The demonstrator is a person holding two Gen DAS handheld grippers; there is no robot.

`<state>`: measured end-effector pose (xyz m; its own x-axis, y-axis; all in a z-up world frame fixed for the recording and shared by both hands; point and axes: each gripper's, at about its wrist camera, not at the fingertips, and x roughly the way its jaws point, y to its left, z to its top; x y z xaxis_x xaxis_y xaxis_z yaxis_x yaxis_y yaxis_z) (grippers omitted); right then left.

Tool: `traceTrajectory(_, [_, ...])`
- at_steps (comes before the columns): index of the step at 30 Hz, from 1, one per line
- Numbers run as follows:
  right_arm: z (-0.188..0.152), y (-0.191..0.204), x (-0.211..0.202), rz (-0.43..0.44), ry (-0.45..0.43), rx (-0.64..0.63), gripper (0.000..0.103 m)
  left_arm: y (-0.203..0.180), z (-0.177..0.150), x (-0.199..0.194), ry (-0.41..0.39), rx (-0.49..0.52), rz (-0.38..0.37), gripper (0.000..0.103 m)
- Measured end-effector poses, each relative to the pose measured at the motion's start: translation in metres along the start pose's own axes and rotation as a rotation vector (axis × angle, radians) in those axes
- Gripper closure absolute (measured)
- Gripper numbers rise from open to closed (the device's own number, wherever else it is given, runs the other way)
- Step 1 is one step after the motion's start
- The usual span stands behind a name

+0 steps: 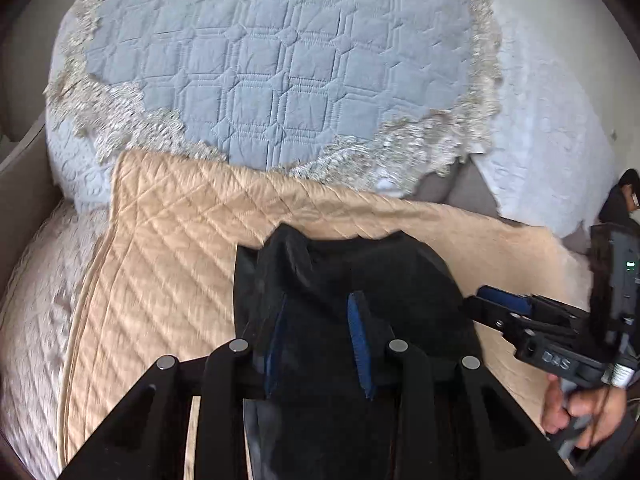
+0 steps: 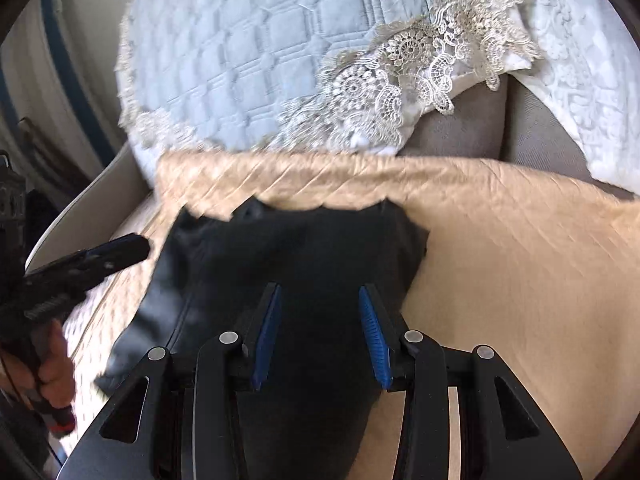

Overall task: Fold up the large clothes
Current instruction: 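Lay the folded bundle flat on the quilt with both tools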

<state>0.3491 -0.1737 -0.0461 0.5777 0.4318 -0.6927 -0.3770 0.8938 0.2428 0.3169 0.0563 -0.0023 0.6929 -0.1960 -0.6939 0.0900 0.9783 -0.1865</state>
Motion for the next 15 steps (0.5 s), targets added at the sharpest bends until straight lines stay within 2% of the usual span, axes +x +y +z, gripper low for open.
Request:
traceTrajectory(2, [0.009, -0.006, 0.021, -0.028, 0.024, 0.007, 0.062, 0.000, 0.006, 0.032, 0.039, 0.004, 0.057, 0.071])
traceTrajectory(6, [0.010, -0.018, 0.060, -0.076, 0.068, 0.004, 0.062, 0.013, -0.006, 0.076, 0.089, -0.019, 0.069, 0.069])
traceTrajectory(8, [0.010, -0.024, 0.068, -0.076, 0.069, 0.021, 0.060, 0.015, -0.013, 0.075, 0.053, -0.033, 0.051, 0.069])
traceTrajectory(11, [0.011, -0.027, 0.063, -0.073, 0.076, 0.057, 0.059, 0.015, -0.013, 0.072, 0.053, -0.045, 0.049, 0.069])
traceTrajectory(15, [-0.002, -0.008, 0.008, -0.021, 0.014, 0.020, 0.059, 0.004, -0.021, 0.022, 0.002, 0.000, 0.045, 0.069])
